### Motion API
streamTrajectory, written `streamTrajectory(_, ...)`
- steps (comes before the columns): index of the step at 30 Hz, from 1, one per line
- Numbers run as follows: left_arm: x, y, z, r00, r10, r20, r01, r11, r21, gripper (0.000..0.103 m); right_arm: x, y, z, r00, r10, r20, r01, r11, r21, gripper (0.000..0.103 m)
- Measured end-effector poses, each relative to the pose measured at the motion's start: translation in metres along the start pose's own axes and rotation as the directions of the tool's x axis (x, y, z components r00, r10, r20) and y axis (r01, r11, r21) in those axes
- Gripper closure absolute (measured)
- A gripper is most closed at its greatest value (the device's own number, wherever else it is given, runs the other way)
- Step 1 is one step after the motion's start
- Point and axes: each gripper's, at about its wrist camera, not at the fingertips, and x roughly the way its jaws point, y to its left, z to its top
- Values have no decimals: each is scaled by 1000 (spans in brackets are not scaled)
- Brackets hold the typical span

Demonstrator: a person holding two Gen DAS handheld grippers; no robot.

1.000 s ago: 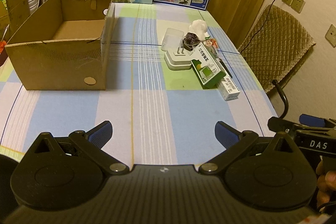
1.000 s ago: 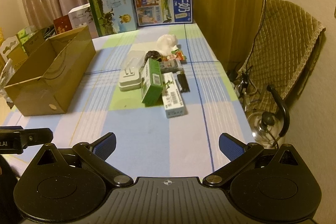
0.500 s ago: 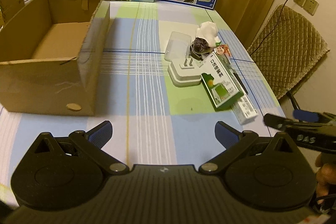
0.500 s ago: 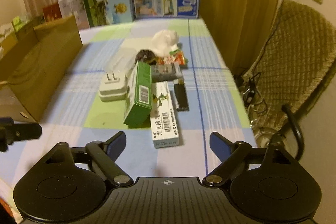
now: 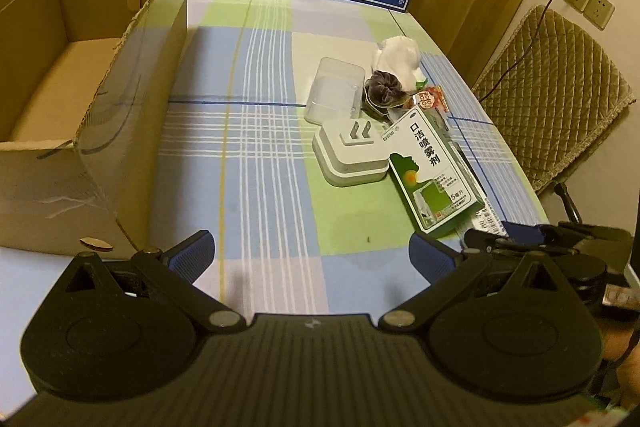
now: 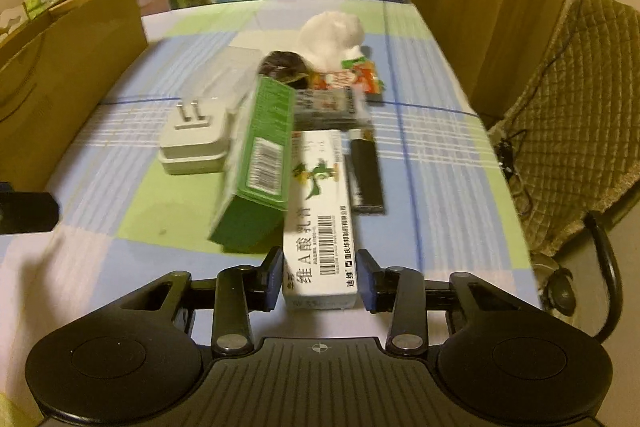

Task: Organize objects
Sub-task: 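Grasp the green-and-white spray box with the left tool while the right tool grasps the white cream box, then carry both held boxes toward the open cardboard box with both tools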

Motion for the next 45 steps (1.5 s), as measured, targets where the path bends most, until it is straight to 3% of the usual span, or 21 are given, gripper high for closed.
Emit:
streamTrajectory(7,0,3,3,1000,-24,12,24,1000,-3,2,-7,25,-6,992,125,0,-125,991,-50,68)
streamTrajectory(11,4,-3,8,998,-55,27,55,998,11,6,-10,20,-9,996,84,2,-84,996,10,68)
streamTrajectory(17,27,-35,12,993,-119,12,117,987,114,13,-17,8,-14,999,44,0,-44,996,77,68)
streamTrajectory(25,62,-59,18,984,-177,-27,179,979,95,22,-21,-8,-17,1000,0,11,-2,989,146,68)
streamTrajectory(28,77,-69,21,986,-161,-37,164,980,112,25,-20,-11,-18,1000,-7,13,4,987,162,68)
streamTrajectory(35,92,-72,20,992,-97,-81,112,973,201,50,-18,-5,-19,1000,-14,20,11,992,127,68)
streamTrajectory(39,69,-57,3,994,-67,-83,88,955,282,52,-19,4,-21,1000,5,22,-7,996,87,68)
streamTrajectory(45,42,-33,-24,998,-17,-61,35,949,314,52,-17,16,-24,1000,11,26,-13,998,65,68)
